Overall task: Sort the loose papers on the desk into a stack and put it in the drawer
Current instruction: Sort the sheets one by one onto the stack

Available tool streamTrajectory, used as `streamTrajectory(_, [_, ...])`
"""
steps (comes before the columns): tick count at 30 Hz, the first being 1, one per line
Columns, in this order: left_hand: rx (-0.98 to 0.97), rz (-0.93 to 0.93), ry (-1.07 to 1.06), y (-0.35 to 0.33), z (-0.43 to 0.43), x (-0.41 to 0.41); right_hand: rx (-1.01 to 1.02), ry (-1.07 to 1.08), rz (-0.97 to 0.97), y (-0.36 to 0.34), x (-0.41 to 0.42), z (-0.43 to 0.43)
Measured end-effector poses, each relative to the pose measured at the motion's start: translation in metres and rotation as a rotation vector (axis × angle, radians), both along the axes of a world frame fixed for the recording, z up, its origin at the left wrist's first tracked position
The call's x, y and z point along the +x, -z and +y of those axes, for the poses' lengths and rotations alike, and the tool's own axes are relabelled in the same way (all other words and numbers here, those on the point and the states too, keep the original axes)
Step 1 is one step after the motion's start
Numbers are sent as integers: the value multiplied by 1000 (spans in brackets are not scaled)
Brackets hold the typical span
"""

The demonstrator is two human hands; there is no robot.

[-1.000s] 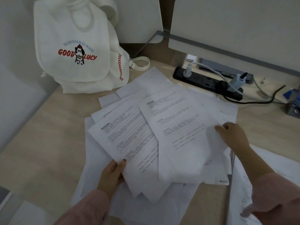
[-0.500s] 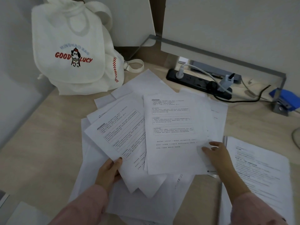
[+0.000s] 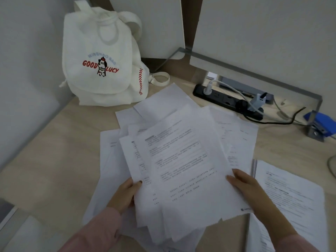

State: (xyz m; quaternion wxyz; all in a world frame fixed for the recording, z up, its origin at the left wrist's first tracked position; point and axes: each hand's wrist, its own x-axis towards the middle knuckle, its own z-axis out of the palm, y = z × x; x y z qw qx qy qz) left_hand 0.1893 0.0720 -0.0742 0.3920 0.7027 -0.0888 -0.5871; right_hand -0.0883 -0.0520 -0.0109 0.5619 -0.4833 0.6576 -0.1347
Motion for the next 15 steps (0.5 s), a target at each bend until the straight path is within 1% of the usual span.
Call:
streamTrajectory(3, [53,53,-109,-2,1,-3,0,-130,60,12,23,11])
streamTrajectory(5, [26,83,-168,-2,3,-7,13,-215,82,20,39,19])
streamTrajectory(7, [-57,36,-173,-3,7,-12,27,-288,80,25,52,24])
streamTrajectory(8, [-81,-10,-168,-2,10,-14,20,-284,81,27,55,24])
streamTrajectory(10, [-89,-75,-162,-2,13,-16,-39,-179,115,33,54,19])
streamTrajectory(12, [-92,-131,-172,-2,15,-14,-95,6,130,37,45,6])
streamTrajectory(14, [-95,-195,-197,-1,18,-10,-37,186,42,39,36,-9])
streamTrajectory(15, [-94,-221,-211,1,19,-7,23,277,-63,40,34,-17])
